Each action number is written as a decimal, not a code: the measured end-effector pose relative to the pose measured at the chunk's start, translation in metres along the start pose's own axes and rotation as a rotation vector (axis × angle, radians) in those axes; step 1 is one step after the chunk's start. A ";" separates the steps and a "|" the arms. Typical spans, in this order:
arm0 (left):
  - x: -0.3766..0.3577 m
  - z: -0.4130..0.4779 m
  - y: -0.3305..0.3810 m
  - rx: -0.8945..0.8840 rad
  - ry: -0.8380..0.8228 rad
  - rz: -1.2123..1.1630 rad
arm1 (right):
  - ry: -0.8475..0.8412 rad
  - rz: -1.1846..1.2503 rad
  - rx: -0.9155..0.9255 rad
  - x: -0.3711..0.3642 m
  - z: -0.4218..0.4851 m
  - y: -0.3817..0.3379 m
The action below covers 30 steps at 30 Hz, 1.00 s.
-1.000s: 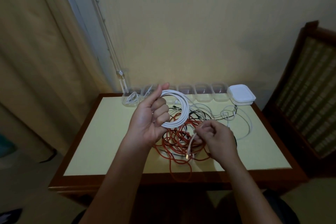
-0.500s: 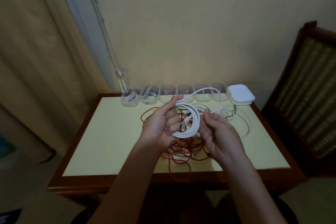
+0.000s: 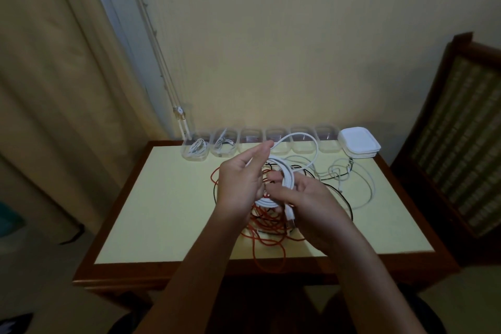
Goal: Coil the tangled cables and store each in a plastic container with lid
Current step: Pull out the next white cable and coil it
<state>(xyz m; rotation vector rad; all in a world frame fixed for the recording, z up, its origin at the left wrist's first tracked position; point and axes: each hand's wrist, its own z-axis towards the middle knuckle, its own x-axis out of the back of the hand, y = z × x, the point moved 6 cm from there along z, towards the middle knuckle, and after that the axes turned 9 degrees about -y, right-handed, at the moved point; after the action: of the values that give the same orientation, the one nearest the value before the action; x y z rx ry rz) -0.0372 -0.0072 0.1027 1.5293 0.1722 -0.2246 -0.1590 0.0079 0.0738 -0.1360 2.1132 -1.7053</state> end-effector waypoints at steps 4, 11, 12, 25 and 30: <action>0.003 0.000 0.001 -0.004 -0.004 -0.024 | 0.062 -0.242 0.048 0.004 -0.006 -0.008; 0.008 0.005 -0.006 -0.028 0.009 -0.015 | 0.101 -0.682 0.094 0.010 -0.005 -0.018; 0.008 0.005 -0.007 -0.027 0.014 -0.012 | 0.109 -0.762 0.090 0.012 -0.005 -0.018; 0.040 0.011 0.019 0.088 -0.004 -0.544 | 0.673 -0.936 0.147 0.111 -0.007 -0.016; 0.028 0.011 0.012 0.181 -0.055 -0.847 | 0.668 -1.037 0.279 0.102 -0.005 -0.014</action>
<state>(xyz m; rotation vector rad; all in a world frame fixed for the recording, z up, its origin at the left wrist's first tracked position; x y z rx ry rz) -0.0078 -0.0189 0.1076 1.5498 0.7719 -0.9709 -0.2560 -0.0247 0.0611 -0.7848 2.3864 -2.9514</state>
